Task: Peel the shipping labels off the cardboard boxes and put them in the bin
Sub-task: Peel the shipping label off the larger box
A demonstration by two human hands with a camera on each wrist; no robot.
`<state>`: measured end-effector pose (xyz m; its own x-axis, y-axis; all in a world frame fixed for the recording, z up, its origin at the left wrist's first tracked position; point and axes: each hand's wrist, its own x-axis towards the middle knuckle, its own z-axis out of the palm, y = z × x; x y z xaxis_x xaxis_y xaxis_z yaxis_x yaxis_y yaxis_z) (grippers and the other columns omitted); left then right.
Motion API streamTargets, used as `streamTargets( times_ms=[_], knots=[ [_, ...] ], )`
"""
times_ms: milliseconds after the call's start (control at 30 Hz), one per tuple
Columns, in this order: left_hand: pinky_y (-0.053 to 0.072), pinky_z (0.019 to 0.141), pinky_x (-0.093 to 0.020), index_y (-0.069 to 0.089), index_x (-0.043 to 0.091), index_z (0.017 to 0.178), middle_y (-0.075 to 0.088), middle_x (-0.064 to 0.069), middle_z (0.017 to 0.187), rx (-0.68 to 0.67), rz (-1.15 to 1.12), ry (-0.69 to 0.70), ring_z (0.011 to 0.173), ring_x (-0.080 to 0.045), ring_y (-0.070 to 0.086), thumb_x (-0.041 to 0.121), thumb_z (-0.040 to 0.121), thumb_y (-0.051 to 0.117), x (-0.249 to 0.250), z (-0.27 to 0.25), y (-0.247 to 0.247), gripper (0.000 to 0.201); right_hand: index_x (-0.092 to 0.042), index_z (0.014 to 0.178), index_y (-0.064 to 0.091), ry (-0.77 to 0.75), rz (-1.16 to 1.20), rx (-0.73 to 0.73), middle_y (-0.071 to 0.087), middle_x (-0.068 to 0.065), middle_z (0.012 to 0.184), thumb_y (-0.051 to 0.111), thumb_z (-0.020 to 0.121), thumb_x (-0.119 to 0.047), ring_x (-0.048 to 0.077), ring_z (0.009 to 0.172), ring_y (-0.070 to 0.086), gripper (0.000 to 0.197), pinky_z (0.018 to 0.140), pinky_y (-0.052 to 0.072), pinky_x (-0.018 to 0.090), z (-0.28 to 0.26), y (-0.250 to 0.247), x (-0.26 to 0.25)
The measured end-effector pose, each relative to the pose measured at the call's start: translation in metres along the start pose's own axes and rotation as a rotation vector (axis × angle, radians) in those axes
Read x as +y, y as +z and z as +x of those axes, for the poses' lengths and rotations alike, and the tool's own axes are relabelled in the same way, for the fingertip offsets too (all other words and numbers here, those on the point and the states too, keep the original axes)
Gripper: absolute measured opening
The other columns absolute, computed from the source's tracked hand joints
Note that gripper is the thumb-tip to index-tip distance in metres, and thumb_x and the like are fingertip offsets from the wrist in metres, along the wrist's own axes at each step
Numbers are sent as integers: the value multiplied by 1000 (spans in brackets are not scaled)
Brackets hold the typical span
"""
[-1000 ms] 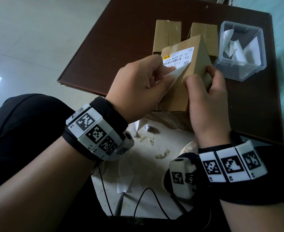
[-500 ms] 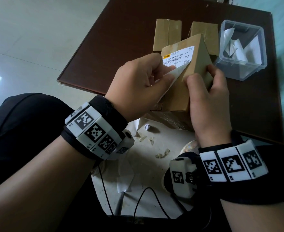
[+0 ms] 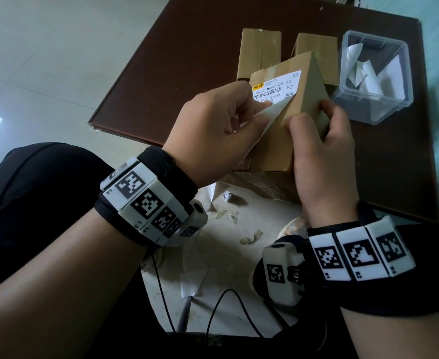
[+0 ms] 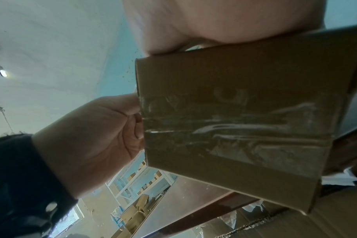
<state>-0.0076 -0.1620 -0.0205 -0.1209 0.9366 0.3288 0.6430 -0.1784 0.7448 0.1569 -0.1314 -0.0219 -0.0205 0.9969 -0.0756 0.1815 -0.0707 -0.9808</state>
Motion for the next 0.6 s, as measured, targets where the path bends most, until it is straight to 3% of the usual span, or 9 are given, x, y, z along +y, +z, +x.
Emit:
streamTargets(
  times_ms=[233, 400, 600],
  knots=[
    [49, 63, -48, 49, 14, 75, 74, -7, 89, -6, -13, 4, 95, -25, 72, 35, 94, 62, -1, -1, 0, 31, -27, 153, 45, 2, -4, -20, 63, -10, 132, 63, 88, -43, 0, 105, 66, 69, 72, 55, 12, 0, 0, -1],
    [50, 64, -49, 50, 13, 75, 75, -7, 91, 1, -5, 2, 89, -25, 71, 34, 93, 62, -1, 0, 0, 31, -26, 153, 47, -3, -2, -11, 64, -9, 132, 65, 95, -37, -3, 102, 66, 62, 72, 54, 10, 0, 0, 1],
    [52, 65, -49, 48, 17, 75, 75, -7, 89, -8, -1, 6, 94, -27, 72, 33, 94, 63, -1, 0, 0, 28, -26, 152, 47, -4, 14, -8, 64, -8, 132, 64, 90, -40, 1, 105, 68, 65, 73, 55, 12, 0, 1, 0]
  ],
)
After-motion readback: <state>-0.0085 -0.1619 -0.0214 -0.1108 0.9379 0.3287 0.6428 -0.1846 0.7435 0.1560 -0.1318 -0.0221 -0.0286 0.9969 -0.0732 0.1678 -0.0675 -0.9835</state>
